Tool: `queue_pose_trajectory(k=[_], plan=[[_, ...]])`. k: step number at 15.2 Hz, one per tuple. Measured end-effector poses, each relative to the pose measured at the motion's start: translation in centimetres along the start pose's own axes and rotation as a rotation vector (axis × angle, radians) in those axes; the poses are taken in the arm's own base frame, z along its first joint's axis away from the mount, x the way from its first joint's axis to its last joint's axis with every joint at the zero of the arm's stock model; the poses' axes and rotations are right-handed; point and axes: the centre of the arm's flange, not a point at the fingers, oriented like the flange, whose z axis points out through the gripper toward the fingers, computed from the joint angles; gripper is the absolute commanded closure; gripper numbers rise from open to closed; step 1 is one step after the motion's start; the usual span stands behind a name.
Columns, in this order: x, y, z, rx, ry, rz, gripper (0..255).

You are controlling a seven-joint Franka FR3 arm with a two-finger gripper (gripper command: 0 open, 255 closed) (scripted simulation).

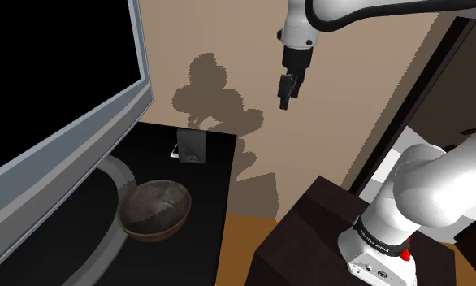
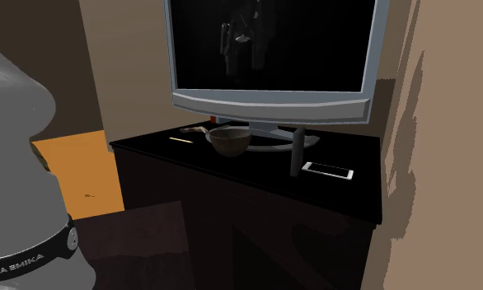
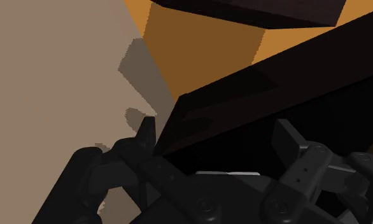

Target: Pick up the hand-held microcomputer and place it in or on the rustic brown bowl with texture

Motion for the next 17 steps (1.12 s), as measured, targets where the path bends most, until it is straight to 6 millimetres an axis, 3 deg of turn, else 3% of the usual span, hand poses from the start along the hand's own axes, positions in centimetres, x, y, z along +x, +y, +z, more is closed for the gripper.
queue_pose_trajectory(k=[12,17], plan=[[13.7,-3.2,6.6,0.041,0.029,-0.187,0],[19.3,-5.7,8.8,0.058,0.040,-0.265,0]])
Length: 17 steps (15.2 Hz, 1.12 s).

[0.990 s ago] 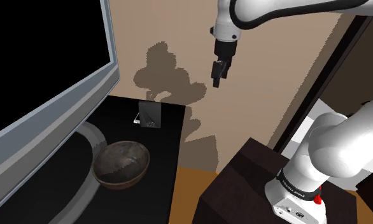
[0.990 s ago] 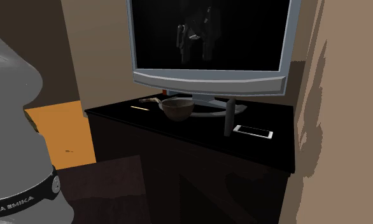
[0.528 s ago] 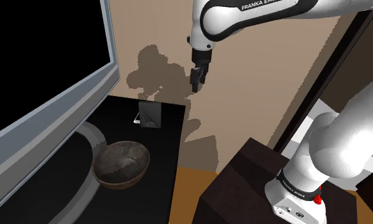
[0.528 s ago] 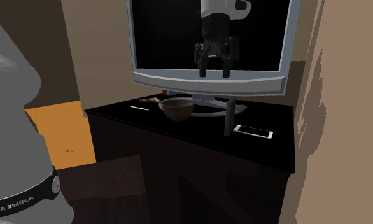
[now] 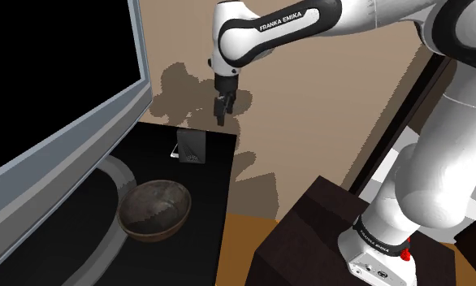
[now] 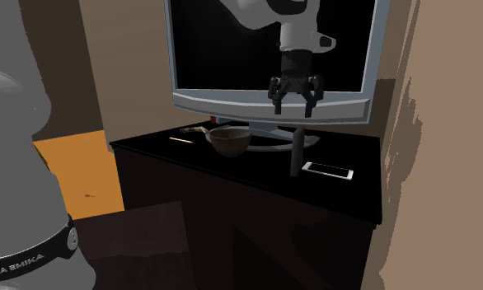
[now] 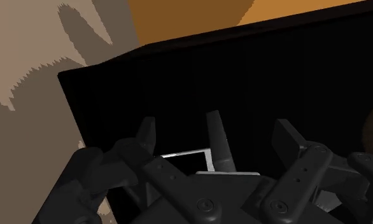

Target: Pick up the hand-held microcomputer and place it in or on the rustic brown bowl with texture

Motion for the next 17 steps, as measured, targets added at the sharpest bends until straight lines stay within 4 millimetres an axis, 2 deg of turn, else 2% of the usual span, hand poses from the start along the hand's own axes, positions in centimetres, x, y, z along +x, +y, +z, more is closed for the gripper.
queue_pose_trajectory(k=[6,7,14,17], plan=[[6.6,-1.3,3.7,0.021,0.013,-0.094,0],[7.2,-1.5,3.9,0.023,0.014,-0.102,0],[7.7,-1.8,7.4,0.025,0.016,-0.110,0],[7.8,-1.9,8.0,0.025,0.016,-0.110,0]])
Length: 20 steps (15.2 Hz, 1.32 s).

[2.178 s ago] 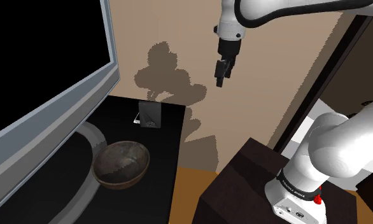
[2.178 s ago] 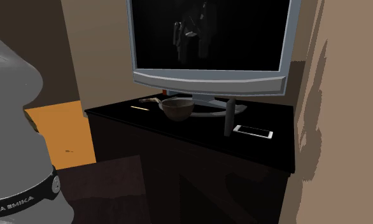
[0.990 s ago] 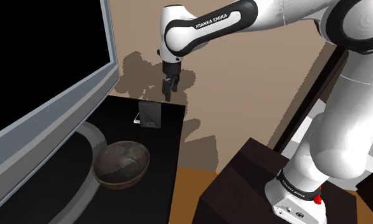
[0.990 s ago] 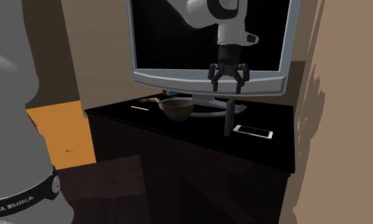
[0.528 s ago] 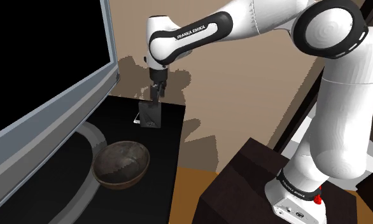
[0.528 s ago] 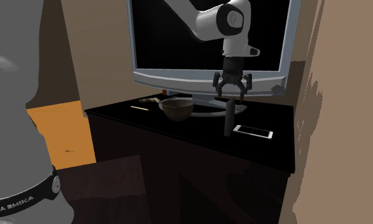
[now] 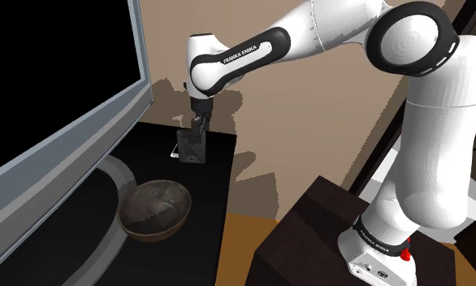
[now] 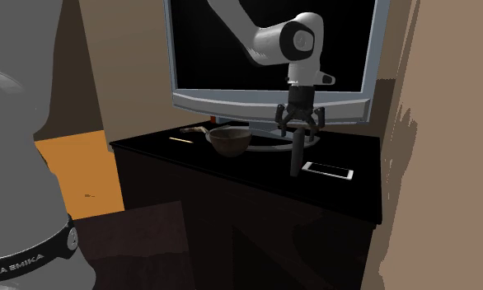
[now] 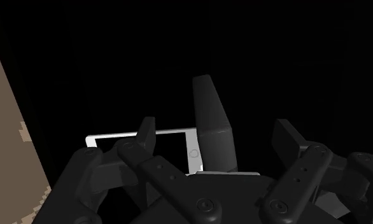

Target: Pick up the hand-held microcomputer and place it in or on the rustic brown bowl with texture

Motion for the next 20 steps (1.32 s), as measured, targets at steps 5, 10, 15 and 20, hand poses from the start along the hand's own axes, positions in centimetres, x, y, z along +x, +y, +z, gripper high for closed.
queue_pose_trajectory(k=[5,10,15,20], plan=[[0.0,0.0,0.1,0.000,0.000,0.000,255],[0.0,0.0,0.0,0.000,0.001,0.000,255],[0.0,0.0,0.0,0.000,0.001,-0.001,255],[0.0,0.0,-2.1,0.000,0.000,0.000,255]])
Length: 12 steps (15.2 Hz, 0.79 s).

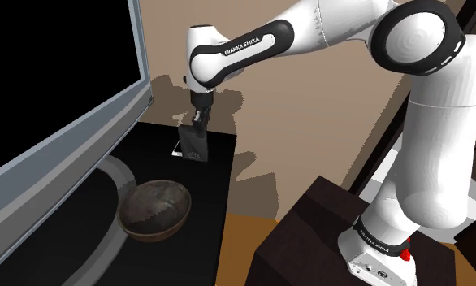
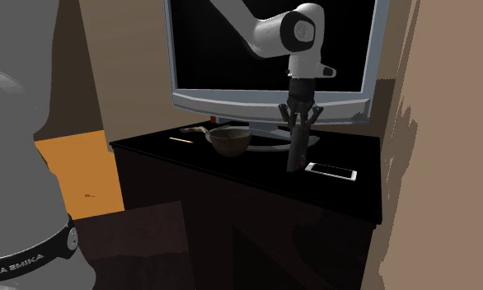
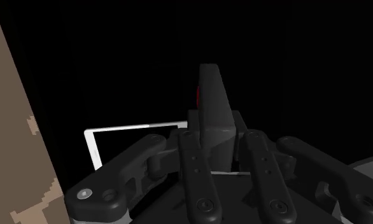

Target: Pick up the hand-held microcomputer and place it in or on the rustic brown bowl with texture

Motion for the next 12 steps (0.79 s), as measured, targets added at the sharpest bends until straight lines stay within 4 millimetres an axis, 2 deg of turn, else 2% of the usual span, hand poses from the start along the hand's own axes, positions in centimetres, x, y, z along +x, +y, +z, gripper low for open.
queue_pose_trajectory(k=[12], plan=[[-0.2,-0.1,-6.1,0.000,0.000,0.000,255]])
